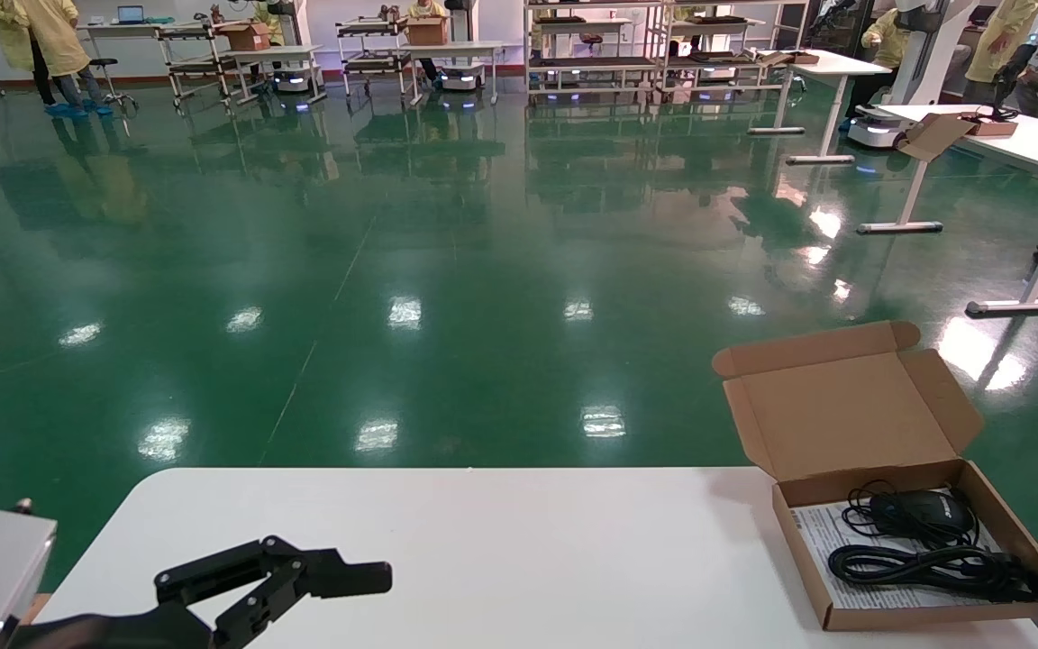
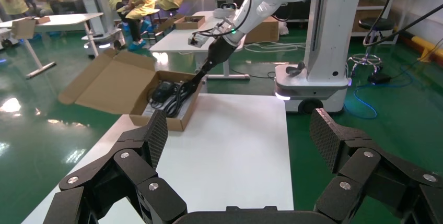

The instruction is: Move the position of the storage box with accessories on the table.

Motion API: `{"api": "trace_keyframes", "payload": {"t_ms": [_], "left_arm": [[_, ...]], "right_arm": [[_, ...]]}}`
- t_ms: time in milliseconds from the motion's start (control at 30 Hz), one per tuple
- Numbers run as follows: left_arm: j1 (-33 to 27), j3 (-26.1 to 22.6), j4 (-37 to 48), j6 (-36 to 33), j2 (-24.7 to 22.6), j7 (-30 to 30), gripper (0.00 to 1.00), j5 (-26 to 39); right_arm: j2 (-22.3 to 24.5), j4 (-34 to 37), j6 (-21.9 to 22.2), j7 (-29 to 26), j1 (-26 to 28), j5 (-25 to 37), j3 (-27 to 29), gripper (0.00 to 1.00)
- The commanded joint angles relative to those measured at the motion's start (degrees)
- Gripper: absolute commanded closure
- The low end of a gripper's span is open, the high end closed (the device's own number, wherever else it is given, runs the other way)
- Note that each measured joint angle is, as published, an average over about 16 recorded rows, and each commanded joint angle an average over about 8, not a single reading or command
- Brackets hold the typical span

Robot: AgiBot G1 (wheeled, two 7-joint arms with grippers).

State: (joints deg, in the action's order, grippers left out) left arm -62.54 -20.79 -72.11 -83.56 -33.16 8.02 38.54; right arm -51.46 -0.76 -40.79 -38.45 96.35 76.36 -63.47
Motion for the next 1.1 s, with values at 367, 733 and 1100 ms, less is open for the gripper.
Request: {"api": "trace_keyframes", "payload": {"t_ms": [367, 733, 1100], "left_arm": [[0.0, 0.0, 0.0, 0.0, 0.0, 0.0, 0.00, 0.0], [0.0, 0.0, 0.0, 0.0, 0.0, 0.0, 0.00, 0.0], [0.0, 0.0, 0.0, 0.0, 0.0, 0.0, 0.00, 0.0]], "right_arm": [[0.1, -0.1, 1.2, 1.8, -0.7, -0.8, 0.6, 0.00], [0.4, -0.5, 1.6, 3.3, -0.8, -2.4, 1.7, 0.00], [0.8, -0.9, -0.3, 2.5, 1.9, -6.4, 4.5, 0.00]]}}
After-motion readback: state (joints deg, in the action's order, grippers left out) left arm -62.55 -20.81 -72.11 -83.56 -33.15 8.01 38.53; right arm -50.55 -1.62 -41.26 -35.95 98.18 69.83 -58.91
